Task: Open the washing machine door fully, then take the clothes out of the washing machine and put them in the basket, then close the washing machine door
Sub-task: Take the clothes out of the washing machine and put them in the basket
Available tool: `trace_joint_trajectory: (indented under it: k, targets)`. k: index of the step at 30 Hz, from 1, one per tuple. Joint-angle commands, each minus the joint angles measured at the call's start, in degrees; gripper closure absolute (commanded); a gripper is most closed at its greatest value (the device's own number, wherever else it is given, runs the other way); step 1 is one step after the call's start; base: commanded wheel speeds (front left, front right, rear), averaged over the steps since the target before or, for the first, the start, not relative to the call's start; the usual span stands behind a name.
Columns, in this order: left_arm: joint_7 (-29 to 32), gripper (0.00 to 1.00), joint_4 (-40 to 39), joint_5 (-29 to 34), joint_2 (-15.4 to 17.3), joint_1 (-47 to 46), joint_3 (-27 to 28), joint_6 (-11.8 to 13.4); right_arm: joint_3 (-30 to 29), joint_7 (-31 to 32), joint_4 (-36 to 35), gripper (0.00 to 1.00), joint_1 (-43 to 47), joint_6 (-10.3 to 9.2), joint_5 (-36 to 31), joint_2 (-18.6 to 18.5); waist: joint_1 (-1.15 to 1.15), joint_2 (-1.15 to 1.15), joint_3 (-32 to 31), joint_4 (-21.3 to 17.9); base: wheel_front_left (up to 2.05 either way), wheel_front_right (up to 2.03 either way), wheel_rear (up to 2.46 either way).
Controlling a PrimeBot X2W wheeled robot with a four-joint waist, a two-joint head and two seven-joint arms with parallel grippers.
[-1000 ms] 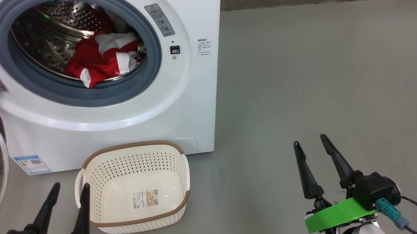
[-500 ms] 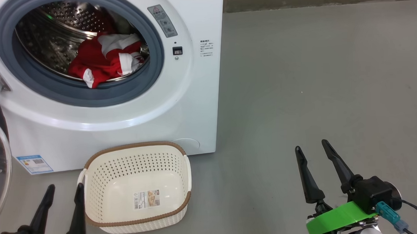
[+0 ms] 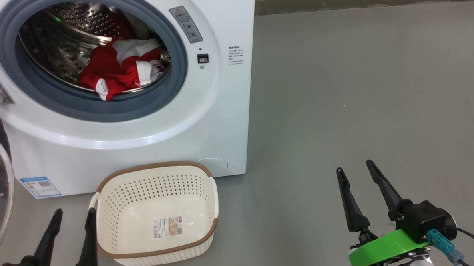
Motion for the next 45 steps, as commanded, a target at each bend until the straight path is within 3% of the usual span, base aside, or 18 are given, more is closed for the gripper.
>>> trace_joint_trajectory:
  k: [1,21,45]
  targets:
    - [-0.3,0.0,-1.1,0.6,0.7,-2.5,2.2,-0.3,1.5,-0.4,-1.3,0.0,-1.0,0.39,-0.6,0.1,0.0,0.0,0.0,0.0,0.64,-0.64,0.0]
    - [-0.3,0.0,-3.9,0.4,0.2,-3.4,3.3,-0.3,1.7,-0.4,-1.3,0.0,-1.1,0.39,0.0,0.1,0.0,0.0,0.7,0.4,1.48,-1.48,0.0]
    - [-0.3,0.0,-3.0,2.8,-0.7,-3.8,3.7,-0.3,1.9,-0.4,-2.0,0.0,-1.1,0.39,0.5,0.1,0.0,0.0,0.7,0.3,0.13,-0.13,0.0]
